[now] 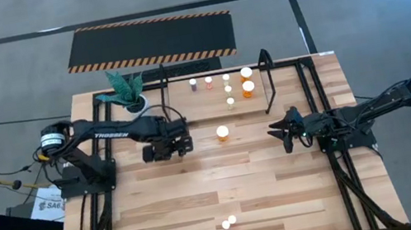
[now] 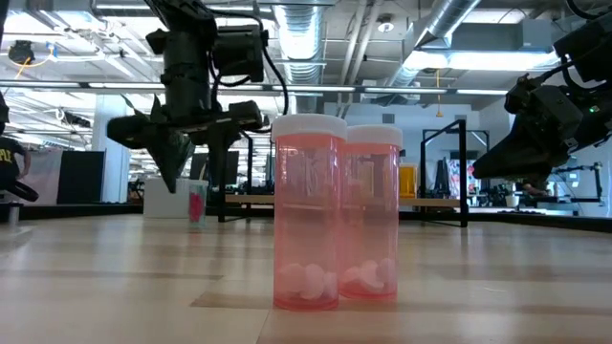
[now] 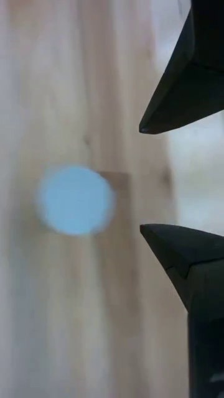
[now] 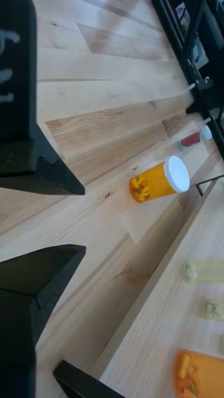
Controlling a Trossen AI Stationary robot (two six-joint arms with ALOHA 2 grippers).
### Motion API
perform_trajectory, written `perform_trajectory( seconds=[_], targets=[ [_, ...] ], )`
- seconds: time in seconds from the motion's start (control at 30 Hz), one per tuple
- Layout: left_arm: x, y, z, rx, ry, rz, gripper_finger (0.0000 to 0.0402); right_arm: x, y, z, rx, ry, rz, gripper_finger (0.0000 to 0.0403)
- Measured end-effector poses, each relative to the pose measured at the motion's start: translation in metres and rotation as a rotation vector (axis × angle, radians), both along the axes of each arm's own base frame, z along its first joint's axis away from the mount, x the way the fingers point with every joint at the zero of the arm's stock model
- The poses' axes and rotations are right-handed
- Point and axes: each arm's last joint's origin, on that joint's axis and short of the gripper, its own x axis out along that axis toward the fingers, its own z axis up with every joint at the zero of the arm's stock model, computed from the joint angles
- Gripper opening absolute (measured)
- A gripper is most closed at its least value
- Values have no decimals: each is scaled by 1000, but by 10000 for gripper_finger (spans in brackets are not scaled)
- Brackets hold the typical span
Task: Pick and place medicine bottles onto shelf by color
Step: Put the blue pill bottle on the shelf
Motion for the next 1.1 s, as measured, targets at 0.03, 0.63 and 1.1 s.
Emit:
perform_trajectory(
  seconds=[0.03,0.63,1.1],
  targets=[
    [0,-5,0,-18,6,8,236,0,0,0,0,0,1,162],
    [-8,-126,10,-281,90,206,236,0,0,0,0,1,0,162],
    [-56,-228,12,-289,147,424,235,0,0,0,0,0,0,162]
  ],
)
